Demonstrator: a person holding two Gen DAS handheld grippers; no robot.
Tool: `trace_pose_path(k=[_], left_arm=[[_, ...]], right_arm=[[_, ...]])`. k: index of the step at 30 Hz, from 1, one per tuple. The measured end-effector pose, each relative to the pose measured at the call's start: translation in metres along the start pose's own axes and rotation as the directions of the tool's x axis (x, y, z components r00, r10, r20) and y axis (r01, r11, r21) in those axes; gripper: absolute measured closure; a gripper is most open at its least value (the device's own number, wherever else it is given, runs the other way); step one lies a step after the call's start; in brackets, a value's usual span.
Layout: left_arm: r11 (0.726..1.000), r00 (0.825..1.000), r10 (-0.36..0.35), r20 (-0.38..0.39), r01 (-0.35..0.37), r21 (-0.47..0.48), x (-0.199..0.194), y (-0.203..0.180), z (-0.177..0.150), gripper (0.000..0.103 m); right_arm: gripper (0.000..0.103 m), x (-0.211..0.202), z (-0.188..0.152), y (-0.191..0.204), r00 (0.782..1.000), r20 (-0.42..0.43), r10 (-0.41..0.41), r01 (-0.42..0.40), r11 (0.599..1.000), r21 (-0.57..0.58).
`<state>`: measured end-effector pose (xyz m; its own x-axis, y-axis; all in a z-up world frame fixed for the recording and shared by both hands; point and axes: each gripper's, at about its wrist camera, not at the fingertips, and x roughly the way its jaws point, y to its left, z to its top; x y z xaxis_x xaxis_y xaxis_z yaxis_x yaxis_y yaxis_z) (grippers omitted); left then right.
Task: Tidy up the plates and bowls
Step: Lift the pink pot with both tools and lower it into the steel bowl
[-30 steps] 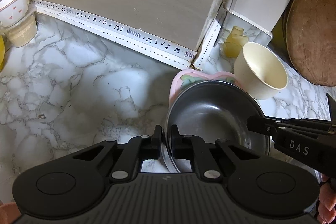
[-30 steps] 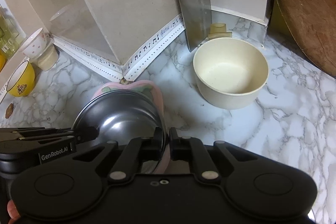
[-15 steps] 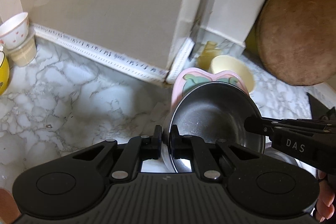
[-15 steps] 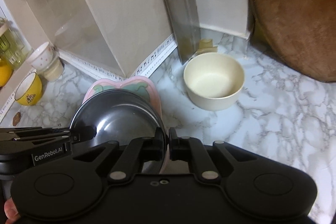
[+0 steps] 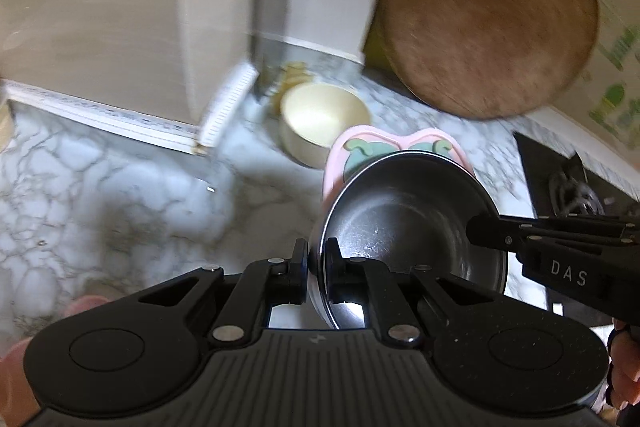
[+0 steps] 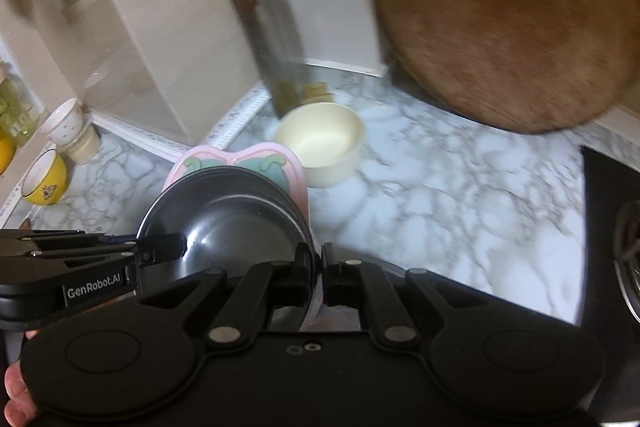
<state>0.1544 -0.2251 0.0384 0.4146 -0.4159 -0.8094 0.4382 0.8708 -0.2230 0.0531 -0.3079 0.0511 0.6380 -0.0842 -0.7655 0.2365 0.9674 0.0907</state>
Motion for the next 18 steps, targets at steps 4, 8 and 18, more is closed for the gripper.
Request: trace_pose_path(k=[4, 8, 18], left_arm=[[0.999, 0.999, -0.017, -0.032, 0.018, 0.038, 0.011, -0.022, -0.008, 0.095], [0.998, 0.997, -0.027, -0.066, 0.031, 0.059, 0.024, -0.038, -0.017, 0.095], [0.997, 0.992, -0.010, -0.123, 0.020, 0.079, 0.056, -0.054, -0.030, 0.095]], right_arm=[[0.095, -0.006, -0.013, -0.021, 1.000, -0.016, -0.025, 0.025, 0.999, 0.039], [0.095, -0.006, -0.027, -0.040, 0.998, -0.042, -0.037, 0.040, 0.996, 0.082], [0.095, 0.011, -0.051, -0.063, 0.994, -0.101, -0.043, 0.057, 0.989, 0.137]])
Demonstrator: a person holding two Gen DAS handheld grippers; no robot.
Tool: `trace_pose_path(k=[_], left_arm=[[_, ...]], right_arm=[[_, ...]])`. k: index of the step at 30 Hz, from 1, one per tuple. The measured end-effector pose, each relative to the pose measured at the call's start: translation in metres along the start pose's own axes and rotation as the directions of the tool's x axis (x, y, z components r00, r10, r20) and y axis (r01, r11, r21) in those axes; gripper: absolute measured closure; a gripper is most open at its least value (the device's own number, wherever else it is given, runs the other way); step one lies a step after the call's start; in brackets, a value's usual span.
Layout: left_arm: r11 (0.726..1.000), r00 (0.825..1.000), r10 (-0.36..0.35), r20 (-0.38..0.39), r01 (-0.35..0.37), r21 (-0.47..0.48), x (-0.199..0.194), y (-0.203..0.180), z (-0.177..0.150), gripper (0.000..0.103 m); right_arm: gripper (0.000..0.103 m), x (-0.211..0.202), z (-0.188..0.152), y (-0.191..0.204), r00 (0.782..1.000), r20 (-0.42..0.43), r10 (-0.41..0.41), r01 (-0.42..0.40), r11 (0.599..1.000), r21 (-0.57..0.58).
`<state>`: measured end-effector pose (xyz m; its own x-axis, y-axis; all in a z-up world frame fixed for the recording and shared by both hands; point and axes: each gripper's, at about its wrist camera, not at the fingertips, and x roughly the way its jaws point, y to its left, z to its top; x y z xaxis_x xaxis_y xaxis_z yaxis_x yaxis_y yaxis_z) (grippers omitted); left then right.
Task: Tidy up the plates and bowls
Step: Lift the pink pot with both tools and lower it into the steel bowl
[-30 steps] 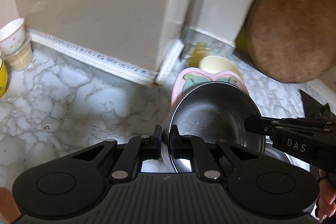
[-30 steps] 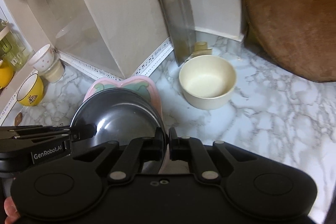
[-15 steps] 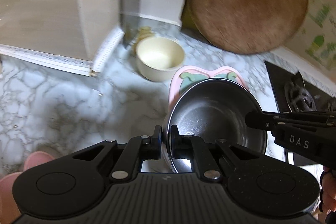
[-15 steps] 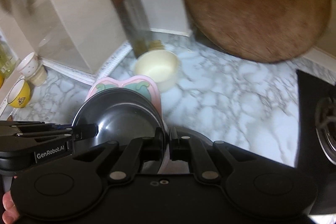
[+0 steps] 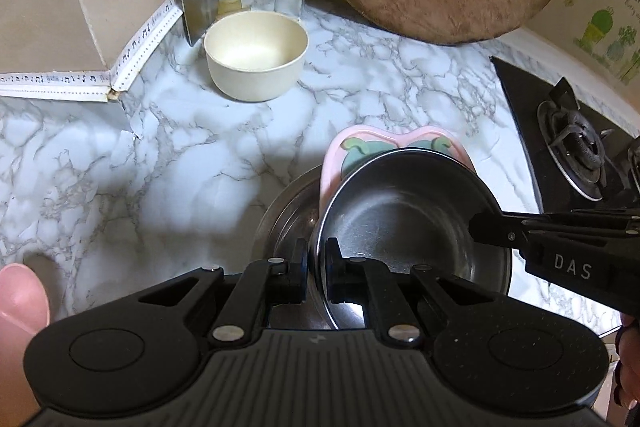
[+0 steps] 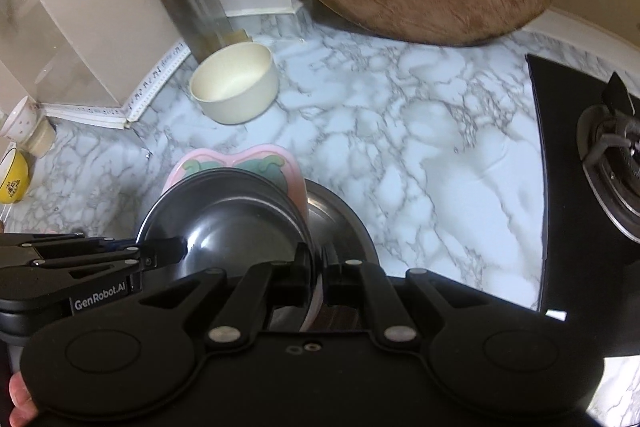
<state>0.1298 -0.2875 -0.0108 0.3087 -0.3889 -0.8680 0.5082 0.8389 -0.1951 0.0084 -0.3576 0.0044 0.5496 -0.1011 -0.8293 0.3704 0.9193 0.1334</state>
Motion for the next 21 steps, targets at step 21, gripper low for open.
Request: trace_pose_path(k=[21], left_arm=[[1.000, 0.999, 0.016, -0.031, -0.016, 0.000, 0.026, 0.002, 0.003, 0.096]], right_arm=[[0.095, 0.026, 0.003, -0.009, 0.998, -0.067, 0.011, -0.009, 0.999, 0.033]])
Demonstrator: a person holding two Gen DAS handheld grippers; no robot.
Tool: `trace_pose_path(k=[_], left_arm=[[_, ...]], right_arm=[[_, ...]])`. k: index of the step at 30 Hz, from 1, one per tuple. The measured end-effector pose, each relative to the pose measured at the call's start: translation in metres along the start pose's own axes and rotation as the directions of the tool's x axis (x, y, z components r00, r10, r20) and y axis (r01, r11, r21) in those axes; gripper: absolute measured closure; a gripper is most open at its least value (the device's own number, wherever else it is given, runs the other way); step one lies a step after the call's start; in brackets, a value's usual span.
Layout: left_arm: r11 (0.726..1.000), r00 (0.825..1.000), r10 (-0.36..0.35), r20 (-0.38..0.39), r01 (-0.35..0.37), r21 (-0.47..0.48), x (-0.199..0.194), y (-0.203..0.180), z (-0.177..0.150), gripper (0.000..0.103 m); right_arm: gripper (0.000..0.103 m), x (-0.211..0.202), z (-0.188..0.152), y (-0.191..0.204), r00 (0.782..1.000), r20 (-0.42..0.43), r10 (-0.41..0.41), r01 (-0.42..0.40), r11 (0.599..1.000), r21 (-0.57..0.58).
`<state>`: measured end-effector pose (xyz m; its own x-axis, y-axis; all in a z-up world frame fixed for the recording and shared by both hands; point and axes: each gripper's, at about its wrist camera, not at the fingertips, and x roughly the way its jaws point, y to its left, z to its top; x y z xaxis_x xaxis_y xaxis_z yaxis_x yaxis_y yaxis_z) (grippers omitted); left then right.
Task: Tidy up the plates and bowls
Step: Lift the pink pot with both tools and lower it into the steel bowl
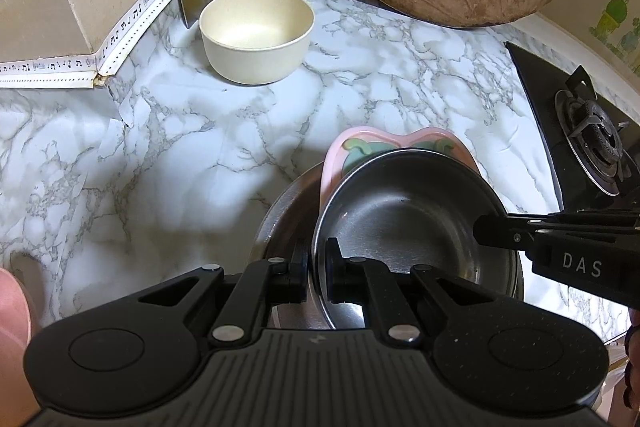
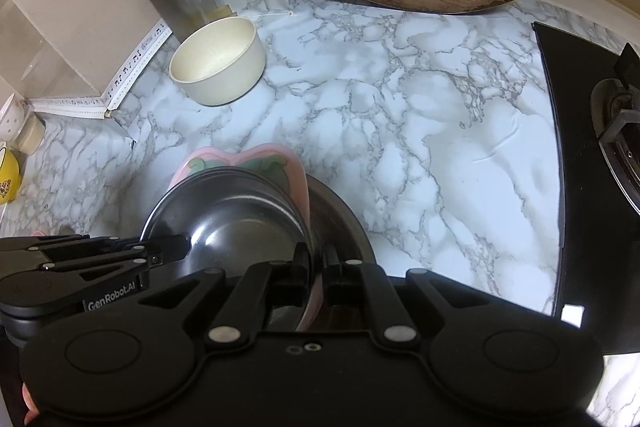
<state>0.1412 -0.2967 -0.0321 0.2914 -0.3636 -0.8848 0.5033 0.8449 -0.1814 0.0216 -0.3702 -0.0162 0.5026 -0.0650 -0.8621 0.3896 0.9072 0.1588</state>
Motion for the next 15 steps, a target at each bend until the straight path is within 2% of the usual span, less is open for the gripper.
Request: trace_pose_path(k=[9, 15], left_arm=[[1.000, 1.000, -0.016, 0.001, 0.016, -0.013, -0.0009, 0.0050, 0.0000, 0.095], [1.000, 0.999, -0.019, 0.031, 0.018, 0.009, -0.0065, 0.0066, -0.0006, 0.095]], right_arm=[[0.095, 0.0003, 0.0015, -0.0016, 1.000, 0.002, 0.004, -0.004, 1.000, 0.016], [0.094, -0.0061, 0.0005, 0.0015, 1.000, 0.026, -0.008, 0.008, 1.000, 0.000]])
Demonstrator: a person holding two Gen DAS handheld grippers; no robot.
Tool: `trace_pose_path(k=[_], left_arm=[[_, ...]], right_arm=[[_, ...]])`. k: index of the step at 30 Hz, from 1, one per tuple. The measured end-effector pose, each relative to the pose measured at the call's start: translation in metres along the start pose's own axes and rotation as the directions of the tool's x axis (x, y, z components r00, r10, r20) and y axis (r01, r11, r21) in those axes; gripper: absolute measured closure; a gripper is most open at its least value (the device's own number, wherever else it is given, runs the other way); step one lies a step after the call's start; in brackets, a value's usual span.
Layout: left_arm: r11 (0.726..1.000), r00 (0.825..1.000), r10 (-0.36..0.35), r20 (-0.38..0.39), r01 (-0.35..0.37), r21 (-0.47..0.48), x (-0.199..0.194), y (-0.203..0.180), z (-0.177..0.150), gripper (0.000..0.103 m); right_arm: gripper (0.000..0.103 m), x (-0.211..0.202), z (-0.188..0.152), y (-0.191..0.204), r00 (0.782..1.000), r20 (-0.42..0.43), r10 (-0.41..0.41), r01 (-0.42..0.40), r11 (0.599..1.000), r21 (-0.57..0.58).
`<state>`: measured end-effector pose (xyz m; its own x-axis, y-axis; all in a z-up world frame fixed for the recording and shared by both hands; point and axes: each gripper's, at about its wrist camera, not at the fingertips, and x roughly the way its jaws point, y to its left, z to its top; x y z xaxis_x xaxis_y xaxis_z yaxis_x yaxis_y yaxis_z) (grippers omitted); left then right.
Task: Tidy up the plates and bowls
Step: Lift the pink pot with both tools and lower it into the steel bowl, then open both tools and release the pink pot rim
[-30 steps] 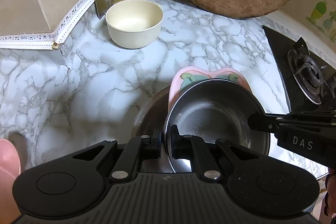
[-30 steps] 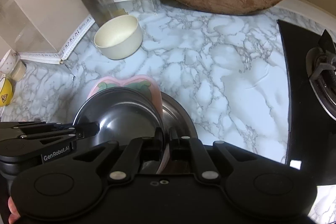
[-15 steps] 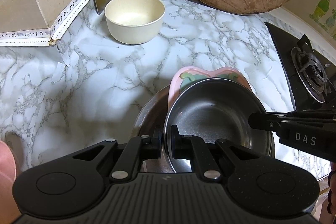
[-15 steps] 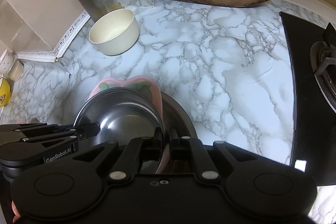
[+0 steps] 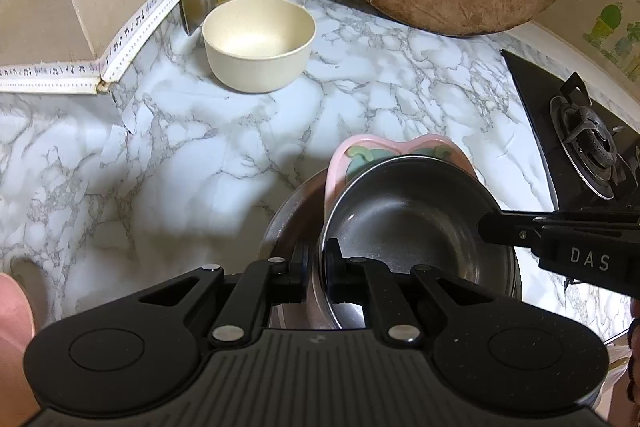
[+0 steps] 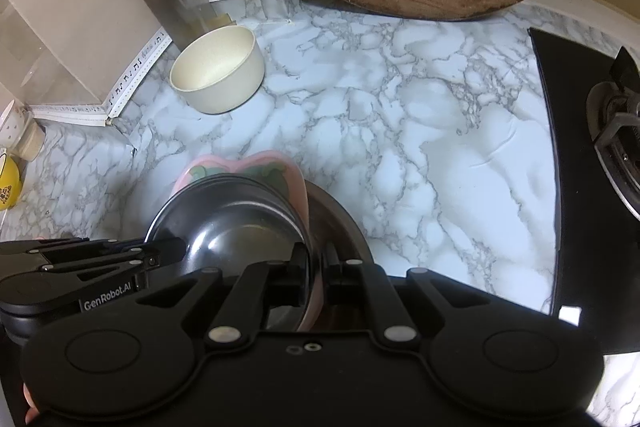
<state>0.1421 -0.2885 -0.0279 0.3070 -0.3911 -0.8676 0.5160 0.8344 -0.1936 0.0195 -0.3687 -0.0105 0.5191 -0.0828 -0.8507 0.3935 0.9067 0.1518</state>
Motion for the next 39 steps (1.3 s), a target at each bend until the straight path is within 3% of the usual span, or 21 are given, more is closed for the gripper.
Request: trace_pose_path(k=[9, 21, 30, 39], left_arm=[[0.999, 0.998, -0.001, 0.065, -0.002, 0.048, -0.018, -0.001, -0.004, 0.094], [0.999, 0.990, 0.001, 0.138, -0.007, 0.046, -0.043, 0.011, -0.007, 0.091], [0.999, 0.979, 0.027, 0.202, -0.031, 0.018, -0.059, 0.024, 0.000, 0.091], [0.999, 0.971, 0.048, 0.236, -0.046, -0.015, -0.059, 0.037, 0.019, 0.091]], right_arm=[[0.094, -0.018, -0.001, 0.006, 0.998, 0.064, -0.013, 0.017, 0.998, -0.053], [0.094, -0.040, -0.001, 0.017, 0.988, 0.151, -0.011, 0.027, 0.994, -0.108], [0.093, -0.049, 0.004, 0.034, 0.975, 0.212, 0.066, -0.027, 0.983, -0.182], [0.093, -0.045, 0.031, 0.040, 0.964, 0.249, 0.090, -0.039, 0.979, -0.200]])
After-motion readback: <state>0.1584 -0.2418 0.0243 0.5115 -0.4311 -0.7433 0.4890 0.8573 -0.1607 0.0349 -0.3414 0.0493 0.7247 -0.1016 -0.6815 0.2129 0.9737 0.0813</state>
